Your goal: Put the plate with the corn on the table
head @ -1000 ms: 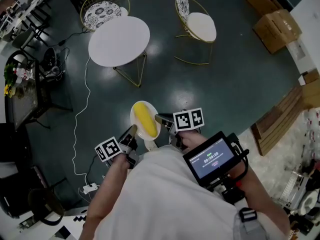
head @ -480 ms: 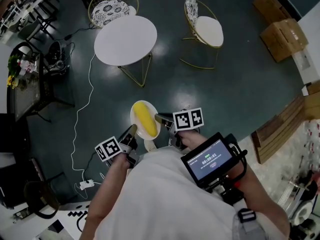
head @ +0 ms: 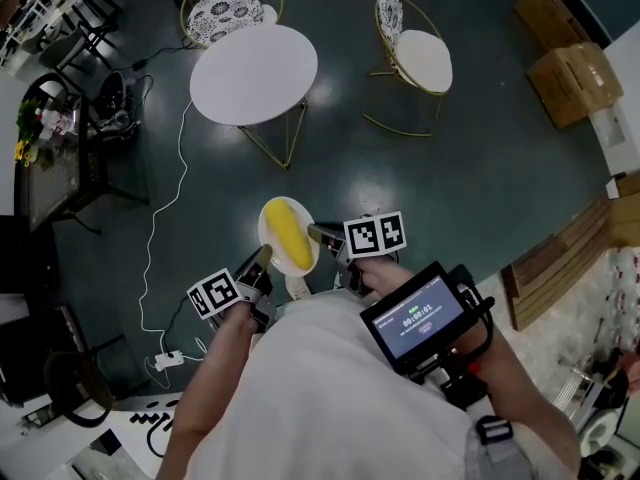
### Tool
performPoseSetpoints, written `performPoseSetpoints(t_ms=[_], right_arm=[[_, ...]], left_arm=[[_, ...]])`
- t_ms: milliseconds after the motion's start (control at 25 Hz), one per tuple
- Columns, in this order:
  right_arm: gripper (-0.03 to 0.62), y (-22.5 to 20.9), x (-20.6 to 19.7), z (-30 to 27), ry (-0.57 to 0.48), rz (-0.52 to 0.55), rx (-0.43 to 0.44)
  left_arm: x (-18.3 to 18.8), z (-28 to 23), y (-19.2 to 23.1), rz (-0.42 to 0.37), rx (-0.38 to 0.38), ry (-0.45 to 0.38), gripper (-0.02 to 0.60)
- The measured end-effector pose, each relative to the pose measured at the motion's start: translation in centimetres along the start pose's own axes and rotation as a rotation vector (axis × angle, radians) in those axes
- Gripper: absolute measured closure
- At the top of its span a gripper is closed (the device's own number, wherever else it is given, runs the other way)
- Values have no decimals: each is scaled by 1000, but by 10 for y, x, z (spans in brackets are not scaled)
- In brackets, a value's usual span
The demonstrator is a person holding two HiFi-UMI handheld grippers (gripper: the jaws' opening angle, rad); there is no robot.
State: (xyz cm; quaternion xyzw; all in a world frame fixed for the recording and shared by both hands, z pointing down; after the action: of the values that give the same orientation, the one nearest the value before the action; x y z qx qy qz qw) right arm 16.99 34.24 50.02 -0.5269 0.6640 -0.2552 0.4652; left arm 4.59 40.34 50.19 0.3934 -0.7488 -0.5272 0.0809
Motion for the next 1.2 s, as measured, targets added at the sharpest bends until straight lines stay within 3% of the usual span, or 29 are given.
performPoseSetpoints(t_ms=[1200], right_arm=[[562,-12,-4,-7,-7,34,1]], left_arm=[[-8,-7,15,9,-3,-30,555]])
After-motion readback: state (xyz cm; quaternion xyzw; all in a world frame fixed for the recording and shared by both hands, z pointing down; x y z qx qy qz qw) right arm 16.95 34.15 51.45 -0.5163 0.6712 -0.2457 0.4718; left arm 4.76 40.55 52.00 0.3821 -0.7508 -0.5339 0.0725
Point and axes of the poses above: the fingertips, and each gripper's own axes: z backward along the fingers, y to its left, x out of its top, the point moved 2 cm from there along z, backward along the fingers
